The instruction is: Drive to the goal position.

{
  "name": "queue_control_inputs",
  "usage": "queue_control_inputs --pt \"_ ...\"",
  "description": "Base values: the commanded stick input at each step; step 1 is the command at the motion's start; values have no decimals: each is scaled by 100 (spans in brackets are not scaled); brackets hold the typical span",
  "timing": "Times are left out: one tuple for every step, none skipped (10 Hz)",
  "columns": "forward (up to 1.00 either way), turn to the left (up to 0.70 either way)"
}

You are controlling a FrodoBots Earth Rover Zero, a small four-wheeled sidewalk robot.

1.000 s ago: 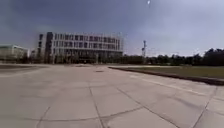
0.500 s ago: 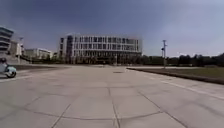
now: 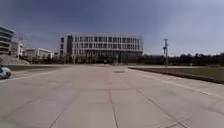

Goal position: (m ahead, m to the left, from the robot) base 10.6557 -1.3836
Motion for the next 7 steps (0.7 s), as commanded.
queue_control_inputs --pt "70 -1" --pt "70 -1" --pt "70 -1" --pt "70 -1" --pt "70 -1" --pt "70 -1" --pt "70 -1"
